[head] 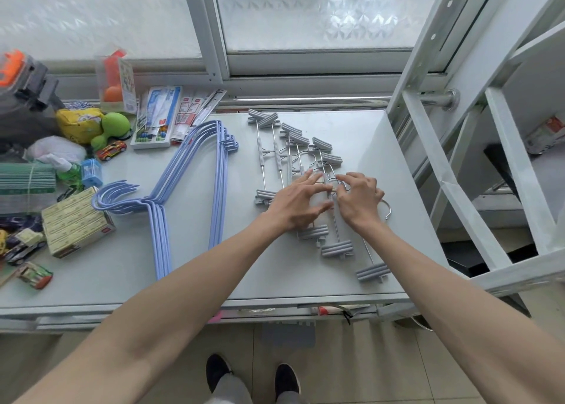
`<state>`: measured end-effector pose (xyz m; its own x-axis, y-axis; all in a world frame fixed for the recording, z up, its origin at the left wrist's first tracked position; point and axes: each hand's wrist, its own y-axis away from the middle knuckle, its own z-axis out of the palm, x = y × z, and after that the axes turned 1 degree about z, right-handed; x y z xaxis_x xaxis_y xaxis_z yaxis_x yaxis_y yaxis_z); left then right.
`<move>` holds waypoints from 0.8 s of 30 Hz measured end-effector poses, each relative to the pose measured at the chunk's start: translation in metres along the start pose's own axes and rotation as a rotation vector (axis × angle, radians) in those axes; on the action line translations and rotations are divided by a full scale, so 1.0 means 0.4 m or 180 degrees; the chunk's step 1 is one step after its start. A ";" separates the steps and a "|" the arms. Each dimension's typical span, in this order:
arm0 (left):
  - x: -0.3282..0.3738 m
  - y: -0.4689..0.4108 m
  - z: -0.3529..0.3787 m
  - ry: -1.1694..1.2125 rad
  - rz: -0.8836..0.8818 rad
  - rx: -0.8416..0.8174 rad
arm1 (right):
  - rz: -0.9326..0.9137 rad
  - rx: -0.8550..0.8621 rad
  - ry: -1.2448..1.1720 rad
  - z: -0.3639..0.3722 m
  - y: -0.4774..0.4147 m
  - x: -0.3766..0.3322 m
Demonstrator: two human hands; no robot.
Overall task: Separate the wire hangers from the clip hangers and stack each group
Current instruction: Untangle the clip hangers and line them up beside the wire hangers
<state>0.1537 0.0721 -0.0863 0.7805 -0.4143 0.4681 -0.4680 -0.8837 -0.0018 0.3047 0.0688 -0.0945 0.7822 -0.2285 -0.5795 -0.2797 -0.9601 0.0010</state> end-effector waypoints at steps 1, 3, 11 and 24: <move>0.001 0.002 0.001 0.0024 -0.0089 0.0072 | 0.0026 0.0015 -0.0015 0.001 0.000 0.000; 0.007 0.005 0.002 -0.0094 -0.0220 0.0079 | 0.0133 0.0063 -0.0130 0.004 -0.004 0.001; 0.025 0.017 0.002 -0.0285 -0.0079 0.0116 | 0.0385 0.0231 -0.0671 0.010 -0.011 -0.013; 0.048 0.052 -0.049 0.0260 0.0086 0.0410 | 0.0306 0.0381 -0.0303 -0.017 0.008 -0.035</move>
<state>0.1507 0.0500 -0.0599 0.7296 -0.4238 0.5367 -0.4271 -0.8953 -0.1264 0.2966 0.0678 -0.0807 0.6940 -0.2964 -0.6561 -0.4194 -0.9072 -0.0337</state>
